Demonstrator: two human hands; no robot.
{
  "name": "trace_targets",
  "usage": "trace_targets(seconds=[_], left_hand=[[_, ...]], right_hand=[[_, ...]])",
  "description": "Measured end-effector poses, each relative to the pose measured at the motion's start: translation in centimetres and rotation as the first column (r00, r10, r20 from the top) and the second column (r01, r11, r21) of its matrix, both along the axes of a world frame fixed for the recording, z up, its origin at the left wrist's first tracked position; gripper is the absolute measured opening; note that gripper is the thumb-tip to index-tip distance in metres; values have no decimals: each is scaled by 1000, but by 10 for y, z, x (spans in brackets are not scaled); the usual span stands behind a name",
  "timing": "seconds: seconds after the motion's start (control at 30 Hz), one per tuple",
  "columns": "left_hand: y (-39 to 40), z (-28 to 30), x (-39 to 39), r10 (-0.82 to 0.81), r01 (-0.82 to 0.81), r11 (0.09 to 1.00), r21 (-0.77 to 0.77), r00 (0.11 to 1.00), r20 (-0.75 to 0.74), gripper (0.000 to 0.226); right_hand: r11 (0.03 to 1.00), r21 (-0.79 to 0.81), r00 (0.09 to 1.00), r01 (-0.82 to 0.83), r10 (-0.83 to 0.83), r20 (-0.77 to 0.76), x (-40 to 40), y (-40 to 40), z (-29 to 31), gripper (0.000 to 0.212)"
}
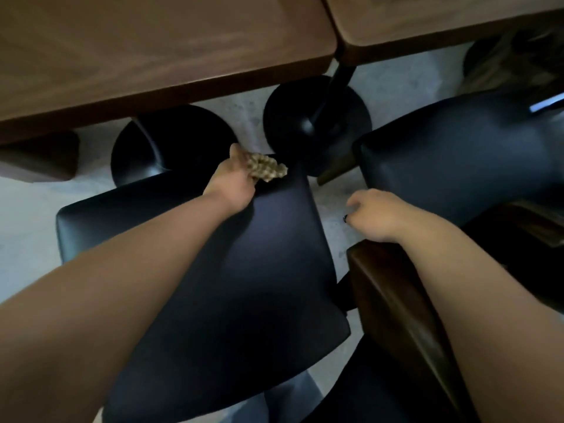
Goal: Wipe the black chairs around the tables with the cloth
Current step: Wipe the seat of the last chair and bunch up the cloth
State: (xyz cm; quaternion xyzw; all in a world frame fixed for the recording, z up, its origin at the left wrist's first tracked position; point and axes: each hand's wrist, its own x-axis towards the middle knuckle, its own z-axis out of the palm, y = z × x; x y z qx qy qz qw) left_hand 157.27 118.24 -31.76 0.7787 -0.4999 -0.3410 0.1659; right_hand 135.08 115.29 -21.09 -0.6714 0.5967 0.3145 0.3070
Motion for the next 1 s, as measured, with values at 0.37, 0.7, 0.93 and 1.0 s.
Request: trace_targets(seconds=[0.37,0.7,0.93,1.0], left_hand=[[-18,-71,-54,-370,362,927,97,846,384,63],[74,-76,-108,-652,657,740,143,650,391,69],[127,-75,-145,-762,753,631,185,556,334,65],[141,-73,-155,-787,778,602,178,541,296,60]], right_hand=[[979,190,997,-81,77,25,11,-5,-2,20],[936,115,943,-332,330,37,19,9,16,27],[914,55,915,-402,403,3,26,14,5,32],[921,43,921,-388,389,-6,26,14,2,27]])
